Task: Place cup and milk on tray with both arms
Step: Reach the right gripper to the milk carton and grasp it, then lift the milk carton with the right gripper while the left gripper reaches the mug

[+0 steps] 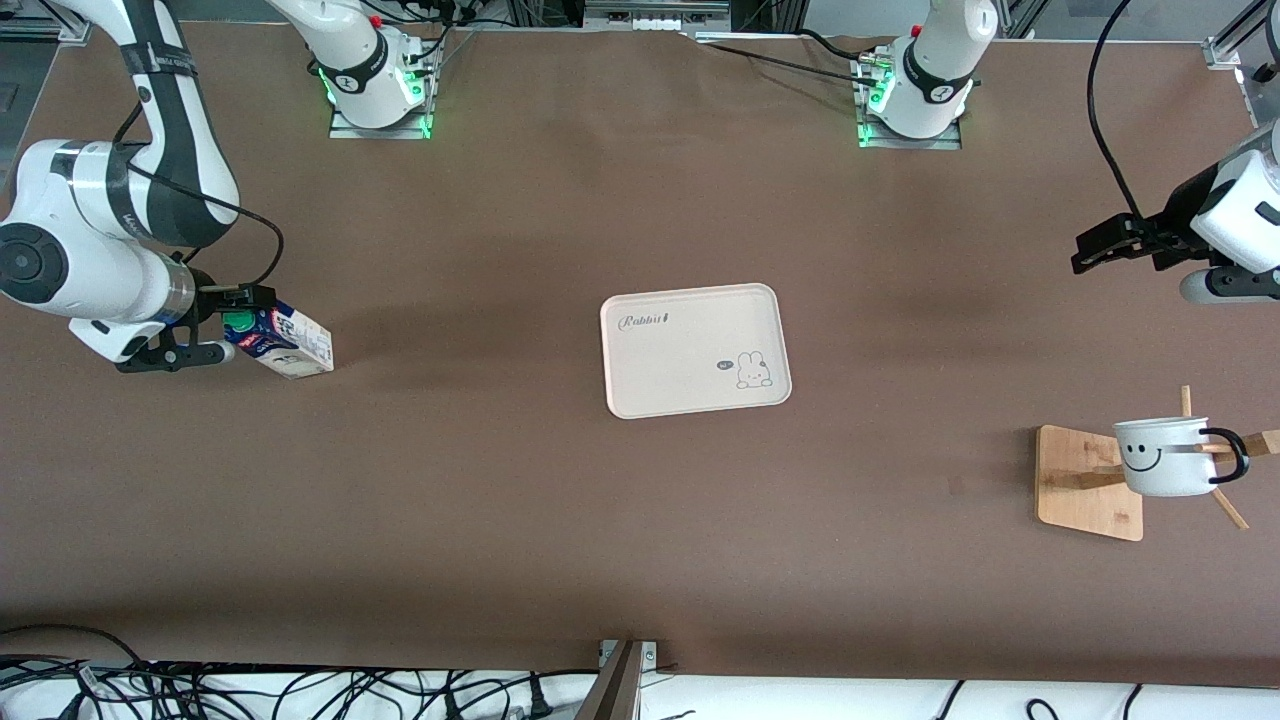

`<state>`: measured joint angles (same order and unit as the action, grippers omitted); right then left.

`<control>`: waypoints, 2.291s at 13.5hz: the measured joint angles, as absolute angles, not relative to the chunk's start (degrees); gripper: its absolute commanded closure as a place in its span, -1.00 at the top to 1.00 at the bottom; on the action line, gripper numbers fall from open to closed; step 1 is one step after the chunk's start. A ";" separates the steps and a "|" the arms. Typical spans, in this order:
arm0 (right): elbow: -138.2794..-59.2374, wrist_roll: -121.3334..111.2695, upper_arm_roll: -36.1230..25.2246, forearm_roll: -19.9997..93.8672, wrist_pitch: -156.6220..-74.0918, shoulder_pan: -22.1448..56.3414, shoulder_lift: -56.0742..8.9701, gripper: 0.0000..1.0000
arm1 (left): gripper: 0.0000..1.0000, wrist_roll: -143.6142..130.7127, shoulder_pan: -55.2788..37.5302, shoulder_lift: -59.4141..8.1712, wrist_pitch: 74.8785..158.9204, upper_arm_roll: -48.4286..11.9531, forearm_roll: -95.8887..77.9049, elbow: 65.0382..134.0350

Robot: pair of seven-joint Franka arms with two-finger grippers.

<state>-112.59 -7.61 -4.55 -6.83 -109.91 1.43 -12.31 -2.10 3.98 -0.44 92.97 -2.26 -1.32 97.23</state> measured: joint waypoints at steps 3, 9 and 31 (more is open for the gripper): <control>-112.67 -7.63 -4.82 -6.83 -109.93 1.15 -12.22 1.00 | 1.00 -2.10 3.98 -0.44 92.97 -2.26 -1.32 97.22; -115.02 -7.64 -4.82 -6.83 -112.02 1.07 -12.23 1.00 | 1.00 -2.10 3.98 -0.44 92.97 -2.27 -1.32 97.23; -100.78 5.46 5.68 2.26 -106.45 2.89 -9.47 -0.21 | 1.00 -2.10 4.15 -1.51 94.38 -2.21 -1.17 96.43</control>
<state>-100.78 5.46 5.68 2.26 -106.45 2.89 -9.47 -2.10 4.15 -1.51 94.38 -2.21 -1.17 96.43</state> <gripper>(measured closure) 0.604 0.000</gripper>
